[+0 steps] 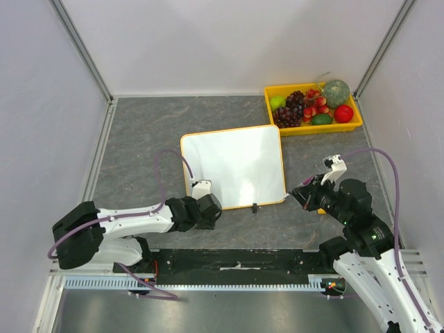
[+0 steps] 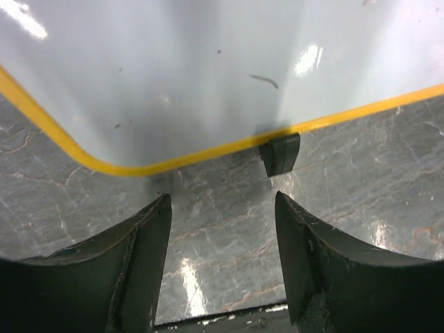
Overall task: Write a sentence on the whiteboard
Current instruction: Move the whiteboard to the center of the board.
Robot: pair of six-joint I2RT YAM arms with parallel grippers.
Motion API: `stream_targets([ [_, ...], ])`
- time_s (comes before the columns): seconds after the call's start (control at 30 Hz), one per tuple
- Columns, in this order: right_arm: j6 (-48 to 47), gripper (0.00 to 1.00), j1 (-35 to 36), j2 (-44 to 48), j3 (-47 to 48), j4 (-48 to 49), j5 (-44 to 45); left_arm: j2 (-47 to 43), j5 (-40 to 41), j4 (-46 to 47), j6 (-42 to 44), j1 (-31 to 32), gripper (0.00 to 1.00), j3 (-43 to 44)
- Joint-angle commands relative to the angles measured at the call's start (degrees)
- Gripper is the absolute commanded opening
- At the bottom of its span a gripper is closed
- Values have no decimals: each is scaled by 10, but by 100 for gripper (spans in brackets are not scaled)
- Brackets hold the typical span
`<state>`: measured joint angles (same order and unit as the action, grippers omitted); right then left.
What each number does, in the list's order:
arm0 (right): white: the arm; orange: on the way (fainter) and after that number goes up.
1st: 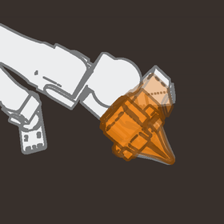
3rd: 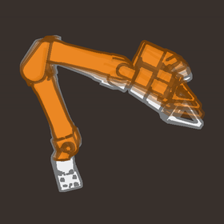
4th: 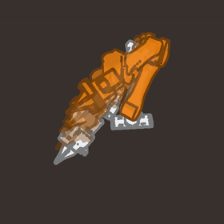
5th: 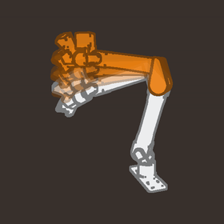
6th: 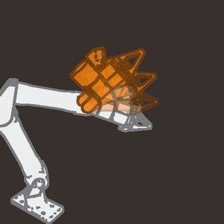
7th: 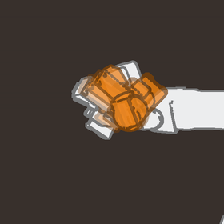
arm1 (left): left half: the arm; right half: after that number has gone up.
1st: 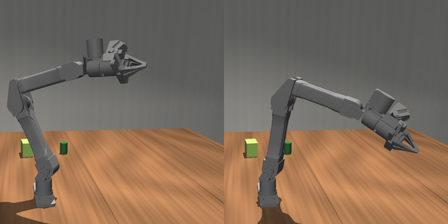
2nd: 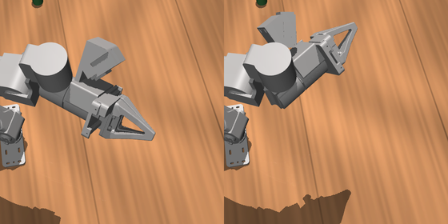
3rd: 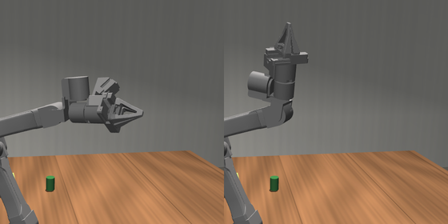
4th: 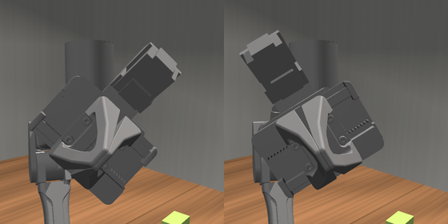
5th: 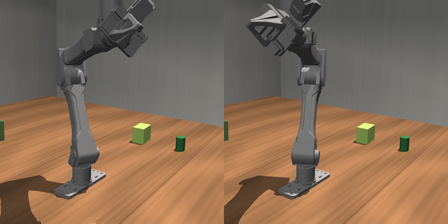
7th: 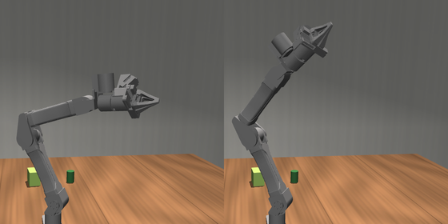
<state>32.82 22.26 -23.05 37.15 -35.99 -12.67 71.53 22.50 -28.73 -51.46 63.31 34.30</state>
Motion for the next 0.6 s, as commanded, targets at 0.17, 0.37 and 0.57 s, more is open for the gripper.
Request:
stream_targets([
  [0.17,-2,0,-1,-39,-21,85,12,82,-8,71,44,-12,62,45],
  [0.37,-10,0,0,-60,-28,108,15,105,-7,89,30,-12,61,40],
  [0.57,-10,0,0,-84,-44,145,2,145,20,59,15,-13,49,63],
])
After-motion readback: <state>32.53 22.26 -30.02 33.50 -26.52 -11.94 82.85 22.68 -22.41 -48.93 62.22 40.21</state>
